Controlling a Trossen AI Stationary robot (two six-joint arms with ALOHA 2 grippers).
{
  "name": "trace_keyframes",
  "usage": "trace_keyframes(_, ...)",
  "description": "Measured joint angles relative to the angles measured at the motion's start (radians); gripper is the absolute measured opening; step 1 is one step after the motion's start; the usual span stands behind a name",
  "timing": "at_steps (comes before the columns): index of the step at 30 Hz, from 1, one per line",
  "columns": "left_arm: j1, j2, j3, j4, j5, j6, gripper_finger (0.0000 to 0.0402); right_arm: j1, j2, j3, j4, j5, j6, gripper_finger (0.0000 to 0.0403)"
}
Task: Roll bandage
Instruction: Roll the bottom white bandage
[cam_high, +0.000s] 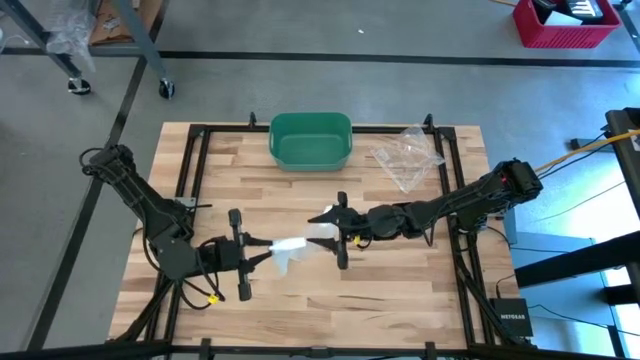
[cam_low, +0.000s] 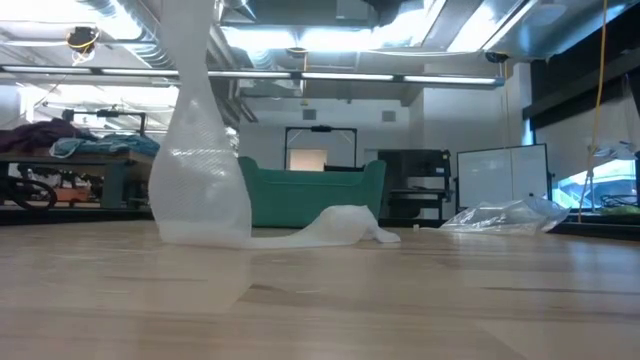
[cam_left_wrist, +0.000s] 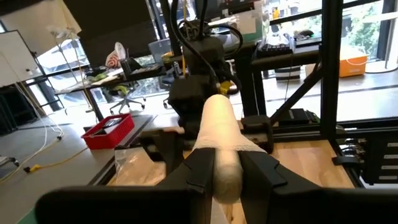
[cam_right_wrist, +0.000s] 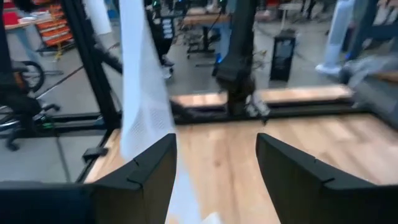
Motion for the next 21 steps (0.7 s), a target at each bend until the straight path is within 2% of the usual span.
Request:
trace_keyframes(5, -0.001, 0.0, 0.0, 0.005, 0.0, -0.002, 0.0045, 0.0, 0.018, -0.001, -0.001, -0.023, 0.035, 0.0223)
trace_keyframes(15, -0.001, -0.001, 0.0, 0.014, 0.0, 0.044, 0.0045, 0.018, -0.008, 0.002, 0.014, -0.032, -0.033, 0.0223)
trace_keyframes(21, -0.001, -0.001, 0.0, 0.06, 0.029, 0.081, 0.0045, 0.027, 0.058, 0.002, 0.165, -0.093, -0.093, 0.0223)
